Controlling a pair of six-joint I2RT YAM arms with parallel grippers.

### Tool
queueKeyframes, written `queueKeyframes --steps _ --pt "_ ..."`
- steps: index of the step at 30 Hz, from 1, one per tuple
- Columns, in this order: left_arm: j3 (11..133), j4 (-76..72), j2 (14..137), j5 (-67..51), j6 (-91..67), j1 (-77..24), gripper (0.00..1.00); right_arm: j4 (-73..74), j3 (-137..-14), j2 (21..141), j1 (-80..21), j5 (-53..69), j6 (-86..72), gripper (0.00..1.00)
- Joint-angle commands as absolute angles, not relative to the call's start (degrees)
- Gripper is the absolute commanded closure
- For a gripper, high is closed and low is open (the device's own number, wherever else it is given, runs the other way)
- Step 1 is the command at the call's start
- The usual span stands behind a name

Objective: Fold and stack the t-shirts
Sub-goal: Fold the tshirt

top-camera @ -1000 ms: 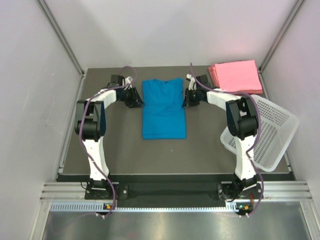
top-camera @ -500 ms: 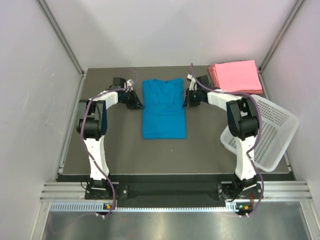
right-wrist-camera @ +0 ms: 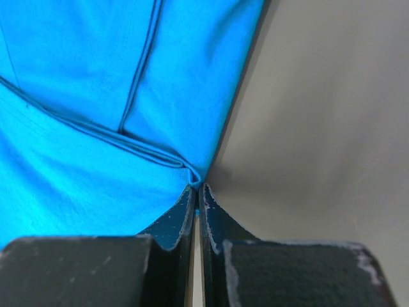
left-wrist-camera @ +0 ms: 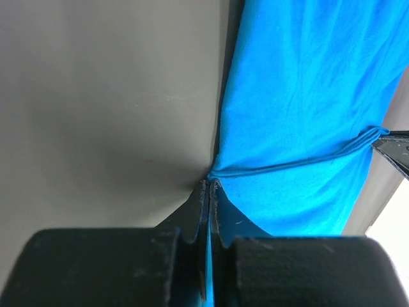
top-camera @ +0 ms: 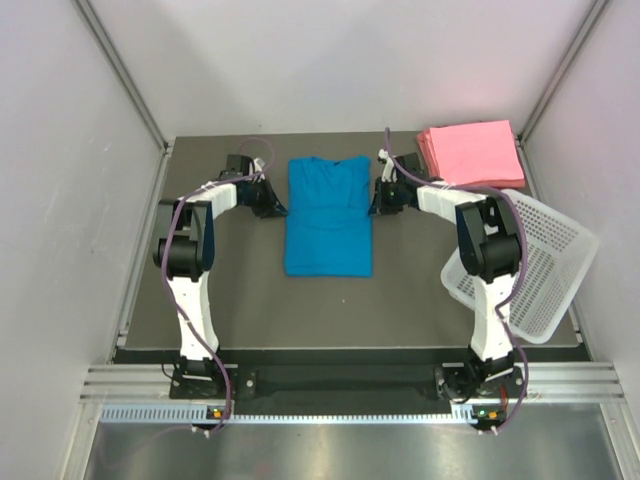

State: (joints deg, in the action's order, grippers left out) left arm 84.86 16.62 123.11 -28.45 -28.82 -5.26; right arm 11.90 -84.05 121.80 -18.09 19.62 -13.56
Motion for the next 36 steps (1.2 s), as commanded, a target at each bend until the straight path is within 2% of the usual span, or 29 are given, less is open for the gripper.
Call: queueKeyframes --steps 1,4,5,7,11,18,25,32,36 --pt "85.95 14.06 120.32 -27.23 -29.09 -4.75 0.95 10.02 -83.50 117.77 -16.35 16.96 -14.15 1.00" --pt "88.15 16.86 120.50 -29.88 -28.74 -4.75 0.72 10.19 -83.58 117.25 -16.52 18.37 -14.50 0.92" --pt "88.94 17.83 119.80 -29.80 -28.48 -4.75 0.68 10.89 -83.67 116.38 -16.44 18.54 -14.59 0.82" --pt "90.08 22.73 118.75 -28.48 -26.64 -4.75 0.63 12.21 -83.67 114.36 -16.52 18.63 -14.68 0.79" --pt "88.43 29.96 112.96 -21.72 -25.40 -4.22 0.60 18.01 -81.84 109.79 -16.52 17.92 -15.20 0.67" --pt "69.37 27.69 100.47 -28.55 -25.14 -4.39 0.56 17.49 -63.41 97.31 -20.03 20.30 -18.80 0.59" --pt "53.19 24.00 92.38 -33.31 -25.14 -5.97 0.54 12.05 -50.81 88.25 -25.04 18.64 -26.53 0.60" --pt "48.35 18.38 93.86 -35.41 -28.65 -6.33 0.55 6.43 -47.64 89.38 -31.89 12.49 -32.34 0.58" --pt "47.11 16.09 95.97 -35.25 -30.06 -6.42 0.55 3.53 -43.87 89.91 -32.52 9.59 -34.80 0.61"
